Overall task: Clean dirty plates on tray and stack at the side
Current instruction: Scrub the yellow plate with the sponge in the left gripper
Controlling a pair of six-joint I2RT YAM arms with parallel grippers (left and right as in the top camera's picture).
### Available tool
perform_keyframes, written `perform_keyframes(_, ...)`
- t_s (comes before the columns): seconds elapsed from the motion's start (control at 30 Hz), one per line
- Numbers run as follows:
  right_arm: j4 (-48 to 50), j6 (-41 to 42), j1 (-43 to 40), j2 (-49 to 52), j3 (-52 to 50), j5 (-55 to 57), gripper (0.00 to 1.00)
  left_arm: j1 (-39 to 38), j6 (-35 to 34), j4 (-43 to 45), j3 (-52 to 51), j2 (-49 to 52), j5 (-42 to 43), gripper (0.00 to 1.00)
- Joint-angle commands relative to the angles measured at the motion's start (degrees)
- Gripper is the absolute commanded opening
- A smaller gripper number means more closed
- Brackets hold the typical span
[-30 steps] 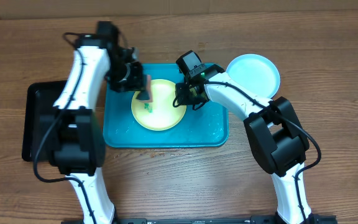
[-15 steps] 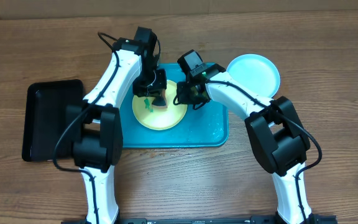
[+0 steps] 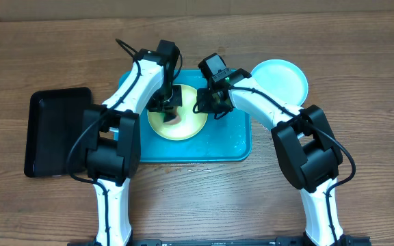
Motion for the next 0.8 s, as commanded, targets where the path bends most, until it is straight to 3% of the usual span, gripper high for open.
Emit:
perform_keyframes(0.0, -0.72, 0.48, -0.83, 0.61, -1.46, 2.95, 0.06, 1.07, -1.01, -1.81, -0.42, 2.08, -18.67, 0.04)
perform_keyframes(0.1, -0.70, 0.48, -0.83, 0.61, -1.46, 2.97, 0.06, 1.07, -1.01, -3.45, 1.62, 2.05, -17.81, 0.04)
perform_keyframes(0.23, -0.76, 0.48, -0.81, 0.61, -1.46, 2.95, 0.06, 1.09, -0.85, -3.67, 4.44, 2.05, -8.76, 0.04)
perform_keyframes(0.47, -0.61, 0.50, -0.83, 0.61, -1.46, 2.95, 0.06, 0.74, 5.73, 2.67, 4.22, 2.25, 23.30, 0.04)
perform_keyframes(0.77, -0.35, 0.48, -0.81, 0.61, -1.46, 2.95, 0.05, -2.75, 5.27, 3.78, -0.44, 2.25, 19.69, 0.04)
